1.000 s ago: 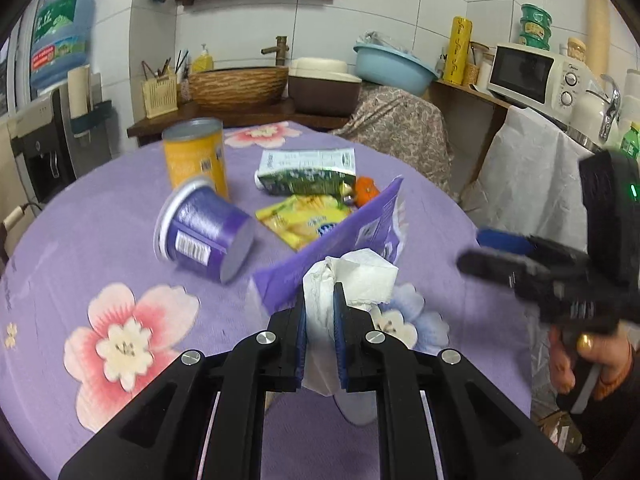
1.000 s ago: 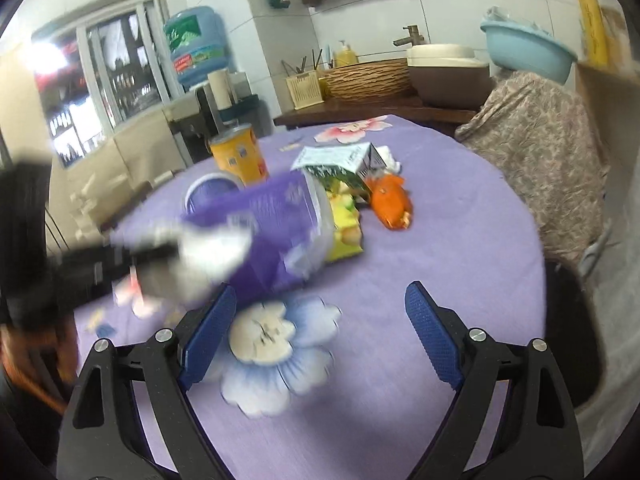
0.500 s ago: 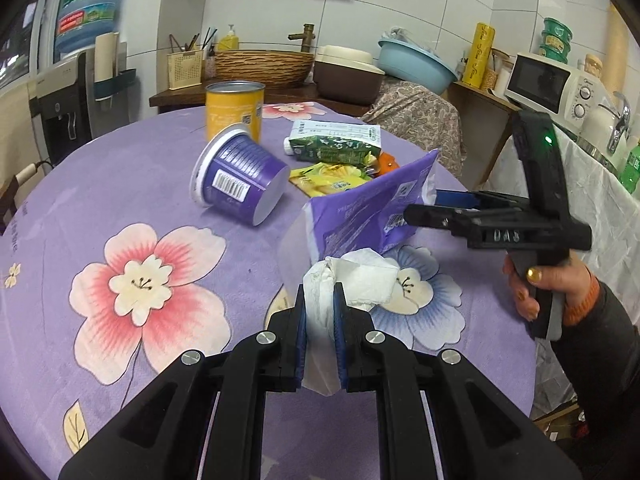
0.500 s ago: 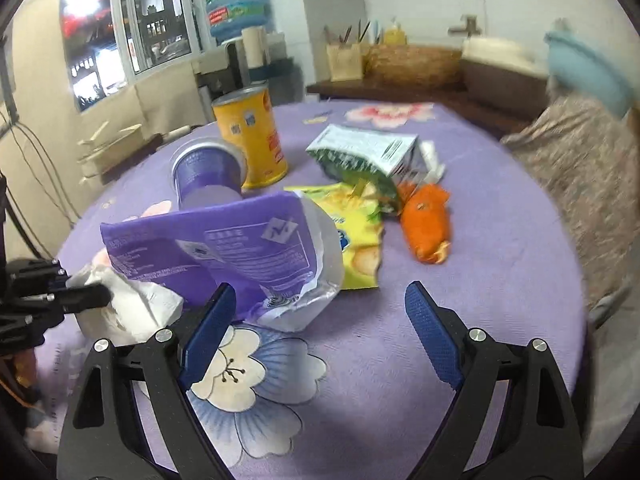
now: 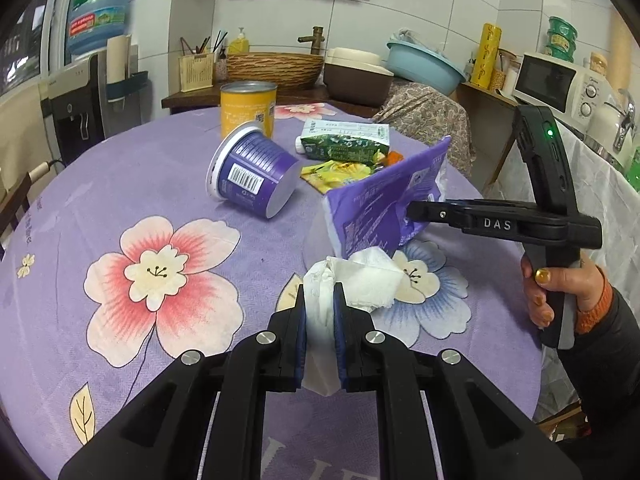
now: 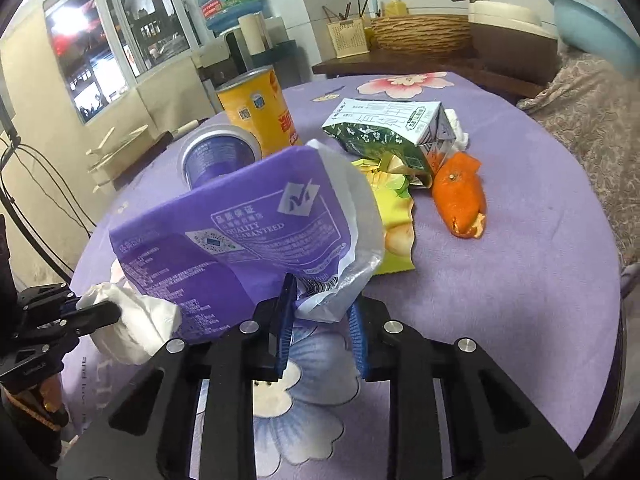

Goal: Collect trash
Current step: 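Lift the tissue with the left tool while the right tool grasps the purple tissue wrapper, then drop the tissue into the black bin with the left tool while the right tool drops the wrapper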

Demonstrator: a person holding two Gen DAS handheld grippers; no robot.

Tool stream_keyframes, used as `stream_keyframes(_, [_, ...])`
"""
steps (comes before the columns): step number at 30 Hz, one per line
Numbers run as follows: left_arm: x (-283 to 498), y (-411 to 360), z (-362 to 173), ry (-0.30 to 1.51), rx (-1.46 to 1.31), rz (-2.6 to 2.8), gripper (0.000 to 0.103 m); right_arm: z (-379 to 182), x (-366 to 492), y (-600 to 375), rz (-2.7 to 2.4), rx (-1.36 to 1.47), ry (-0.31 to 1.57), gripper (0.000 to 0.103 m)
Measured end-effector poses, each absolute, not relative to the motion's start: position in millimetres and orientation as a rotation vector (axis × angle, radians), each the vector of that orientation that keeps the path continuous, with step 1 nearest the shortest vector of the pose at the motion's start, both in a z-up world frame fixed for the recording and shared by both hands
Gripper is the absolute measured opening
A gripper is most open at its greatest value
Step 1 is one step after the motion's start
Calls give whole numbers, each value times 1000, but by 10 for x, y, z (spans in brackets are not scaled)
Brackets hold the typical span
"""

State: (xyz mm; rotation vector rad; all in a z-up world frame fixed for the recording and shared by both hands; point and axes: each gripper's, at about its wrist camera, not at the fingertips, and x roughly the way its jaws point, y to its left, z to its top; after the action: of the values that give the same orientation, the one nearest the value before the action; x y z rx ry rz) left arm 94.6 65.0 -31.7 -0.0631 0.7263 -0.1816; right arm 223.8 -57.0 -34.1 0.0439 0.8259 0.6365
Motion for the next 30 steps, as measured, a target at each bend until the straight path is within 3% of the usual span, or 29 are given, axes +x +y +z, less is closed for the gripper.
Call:
stream_keyframes(18, [911, 46, -106, 672, -25, -337, 12, 73, 1574, -1699, 400, 249, 609, 24])
stream_keyframes(30, [1264, -831, -136, 711, 10, -533, 12, -132, 1458, -3156, 38, 367, 595, 24])
